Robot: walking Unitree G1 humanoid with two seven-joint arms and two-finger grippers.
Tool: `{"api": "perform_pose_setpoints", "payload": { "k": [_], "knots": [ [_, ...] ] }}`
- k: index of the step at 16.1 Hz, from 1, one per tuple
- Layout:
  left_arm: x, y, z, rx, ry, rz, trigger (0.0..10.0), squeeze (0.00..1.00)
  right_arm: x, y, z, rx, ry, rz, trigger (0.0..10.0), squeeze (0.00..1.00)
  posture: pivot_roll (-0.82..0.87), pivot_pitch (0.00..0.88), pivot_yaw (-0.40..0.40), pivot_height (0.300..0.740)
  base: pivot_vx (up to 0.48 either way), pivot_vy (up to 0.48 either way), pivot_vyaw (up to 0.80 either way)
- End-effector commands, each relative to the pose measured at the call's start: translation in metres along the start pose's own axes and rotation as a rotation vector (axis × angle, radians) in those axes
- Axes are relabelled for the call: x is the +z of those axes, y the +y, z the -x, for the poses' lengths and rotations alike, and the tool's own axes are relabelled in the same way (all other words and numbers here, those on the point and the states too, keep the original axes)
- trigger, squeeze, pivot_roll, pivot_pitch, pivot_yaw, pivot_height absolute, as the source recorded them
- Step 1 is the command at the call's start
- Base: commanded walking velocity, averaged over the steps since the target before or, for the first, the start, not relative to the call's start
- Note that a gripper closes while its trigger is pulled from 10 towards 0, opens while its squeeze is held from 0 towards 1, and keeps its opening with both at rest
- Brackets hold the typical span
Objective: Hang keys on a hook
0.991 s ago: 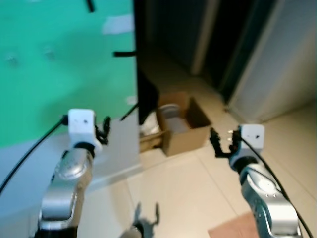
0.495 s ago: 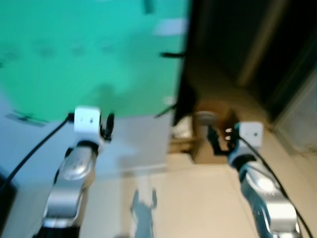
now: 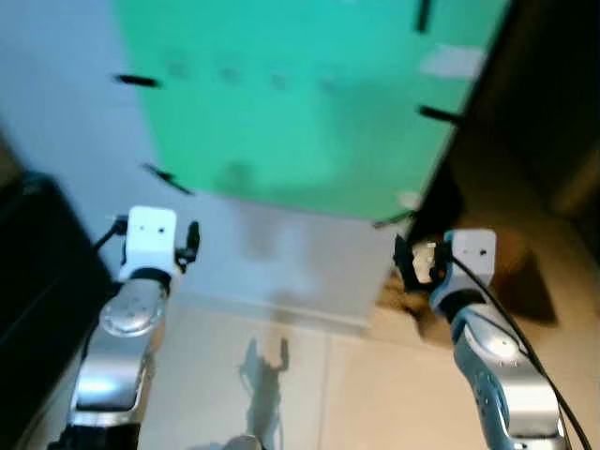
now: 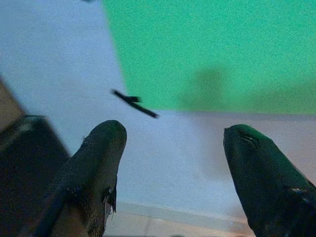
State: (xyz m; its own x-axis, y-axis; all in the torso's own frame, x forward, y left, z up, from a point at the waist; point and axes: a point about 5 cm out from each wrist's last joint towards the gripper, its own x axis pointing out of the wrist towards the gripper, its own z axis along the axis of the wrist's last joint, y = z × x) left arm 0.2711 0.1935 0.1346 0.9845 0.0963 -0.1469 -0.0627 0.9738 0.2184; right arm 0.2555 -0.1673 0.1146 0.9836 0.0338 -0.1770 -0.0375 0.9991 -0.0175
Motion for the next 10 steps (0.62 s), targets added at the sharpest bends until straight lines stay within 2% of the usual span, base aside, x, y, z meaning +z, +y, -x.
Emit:
{"api": "perform_pose_setpoints", "payload": {
  "k": [1,2,10],
  "knots": [
    [0.004,-0.007,-0.001,-0.040,-0.015,0.042,10.0,0.21,0.006,-0.005,0.000,-0.021,-0.017,-0.004,10.0,1.00,-0.06,0.000,-0.031,0.740,0.000,0.000,0.80],
    [0.006,-0.010,-0.001,-0.064,-0.014,0.066,10.0,0.00,0.005,-0.004,-0.001,-0.025,-0.007,-0.009,10.0,1.00,-0.05,0.000,-0.029,0.740,0.000,0.000,0.80],
    [0.008,-0.015,-0.005,-0.091,-0.019,0.058,10.0,0.00,0.004,0.010,-0.005,0.060,0.020,0.005,10.0,1.00,-0.05,0.000,-0.020,0.740,0.000,0.000,0.80]
  ]
}}
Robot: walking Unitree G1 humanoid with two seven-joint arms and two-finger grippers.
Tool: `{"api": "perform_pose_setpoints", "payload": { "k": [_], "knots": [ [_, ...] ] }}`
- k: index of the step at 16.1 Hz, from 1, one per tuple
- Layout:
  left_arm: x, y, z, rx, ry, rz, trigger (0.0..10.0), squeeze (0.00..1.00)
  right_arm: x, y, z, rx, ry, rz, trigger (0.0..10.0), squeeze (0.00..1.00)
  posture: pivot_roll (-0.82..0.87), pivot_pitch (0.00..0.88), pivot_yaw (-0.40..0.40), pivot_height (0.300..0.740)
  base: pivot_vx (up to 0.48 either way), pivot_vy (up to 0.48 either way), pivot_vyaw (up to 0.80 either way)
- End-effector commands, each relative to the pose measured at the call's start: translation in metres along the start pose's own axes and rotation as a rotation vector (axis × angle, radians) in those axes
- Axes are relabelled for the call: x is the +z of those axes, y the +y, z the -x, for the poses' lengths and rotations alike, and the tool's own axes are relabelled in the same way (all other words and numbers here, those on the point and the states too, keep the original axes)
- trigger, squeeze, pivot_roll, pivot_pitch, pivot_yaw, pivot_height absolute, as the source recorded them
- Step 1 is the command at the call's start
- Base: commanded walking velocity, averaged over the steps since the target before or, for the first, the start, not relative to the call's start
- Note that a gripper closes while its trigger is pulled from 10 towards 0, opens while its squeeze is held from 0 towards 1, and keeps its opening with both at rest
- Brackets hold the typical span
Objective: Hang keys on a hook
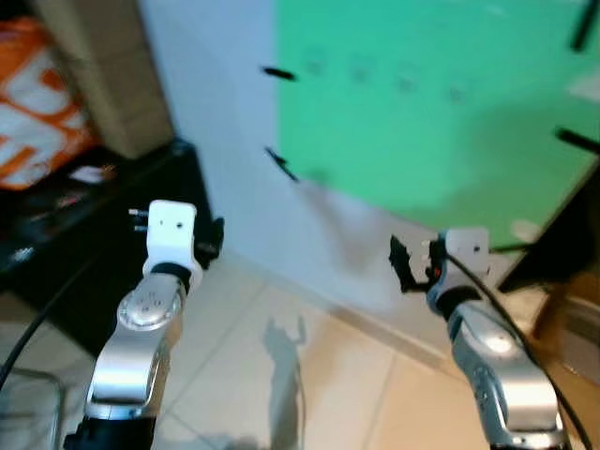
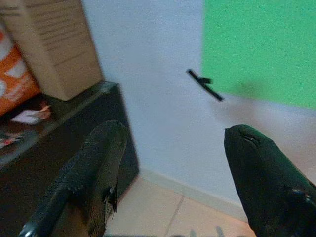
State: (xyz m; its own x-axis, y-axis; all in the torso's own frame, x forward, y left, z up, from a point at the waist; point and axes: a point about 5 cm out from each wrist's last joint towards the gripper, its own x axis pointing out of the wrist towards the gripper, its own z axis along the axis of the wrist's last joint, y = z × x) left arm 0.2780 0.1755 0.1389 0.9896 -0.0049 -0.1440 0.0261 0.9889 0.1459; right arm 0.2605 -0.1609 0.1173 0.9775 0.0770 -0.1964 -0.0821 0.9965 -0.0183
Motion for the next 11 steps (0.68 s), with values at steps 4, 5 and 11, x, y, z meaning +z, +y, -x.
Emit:
{"api": "perform_pose_setpoints", "payload": {
  "k": [4,5,11],
  "knots": [
    [-0.0023,0.0035,-0.0004,0.039,0.001,0.015,10.0,0.00,-0.0003,0.0042,-0.0063,-0.008,0.018,0.067,10.0,1.00,-0.04,0.000,-0.041,0.740,0.132,0.000,0.20],
    [-0.0023,0.0026,-0.0001,0.037,-0.002,0.013,10.0,0.00,0.0003,0.0028,-0.0062,-0.013,0.015,0.058,10.0,1.00,-0.04,0.000,-0.047,0.740,0.270,0.000,0.00],
    [0.0007,-0.0024,0.0004,0.017,-0.019,0.025,10.0,0.00,-0.0003,-0.0007,-0.0069,-0.022,0.023,0.069,10.0,1.00,-0.05,0.000,-0.051,0.740,0.297,0.000,0.00]
  ]
}}
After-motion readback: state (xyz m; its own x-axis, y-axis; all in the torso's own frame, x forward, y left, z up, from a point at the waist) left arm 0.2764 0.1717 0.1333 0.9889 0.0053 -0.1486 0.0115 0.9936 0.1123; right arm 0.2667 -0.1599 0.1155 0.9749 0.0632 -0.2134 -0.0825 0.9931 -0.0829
